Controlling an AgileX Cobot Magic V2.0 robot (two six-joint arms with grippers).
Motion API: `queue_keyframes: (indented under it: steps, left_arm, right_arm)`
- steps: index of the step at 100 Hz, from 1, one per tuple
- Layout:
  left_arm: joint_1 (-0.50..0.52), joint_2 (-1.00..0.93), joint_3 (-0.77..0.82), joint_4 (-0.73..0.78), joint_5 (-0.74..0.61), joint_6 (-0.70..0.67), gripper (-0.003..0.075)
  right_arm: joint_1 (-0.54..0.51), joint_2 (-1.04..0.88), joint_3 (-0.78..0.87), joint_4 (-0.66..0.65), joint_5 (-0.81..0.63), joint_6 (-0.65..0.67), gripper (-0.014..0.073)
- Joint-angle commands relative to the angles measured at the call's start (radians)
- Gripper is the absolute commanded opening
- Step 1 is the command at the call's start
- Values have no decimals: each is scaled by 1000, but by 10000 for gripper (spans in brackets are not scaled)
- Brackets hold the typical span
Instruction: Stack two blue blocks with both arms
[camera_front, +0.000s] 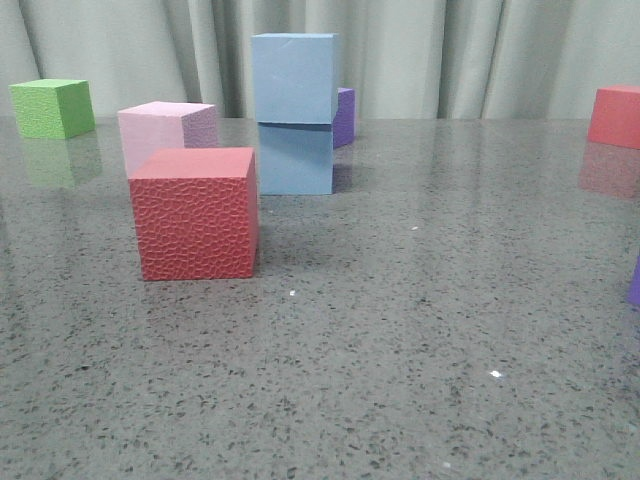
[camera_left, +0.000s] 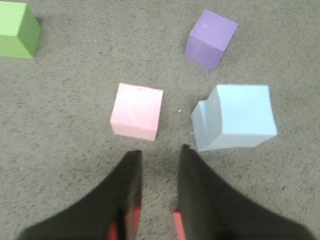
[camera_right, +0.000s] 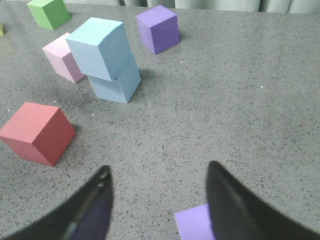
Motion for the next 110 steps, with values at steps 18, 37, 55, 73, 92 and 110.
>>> queue_keyframes:
  steps: [18,37,55,73,92,110]
  left_arm:
    - [-12,-210,179,51,-161,-6,-19]
    - [-12,-336,367,56,-301,-6,-19]
    - [-12,-467,574,57,-474,-6,-19]
    - [-12,-586,773,61,-631,-6,-19]
    - [-12,-713,982,75,-741,-6,-19]
    - [-12,-825,1149,75,-866,-6,-18]
  right_arm:
    - [-1,-3,-2,-30,-85,-5,-8]
    - [-1,-76,65,-34,-149,-5,-69]
    - [-1,-215,146,-86,-185,-5,-69]
    - [-1,-365,207,-134,-182,-5,-69]
    - [-1,-476,241,-142,-180,-5,-69]
    - [-1,-543,264,-179,-189,-5,-69]
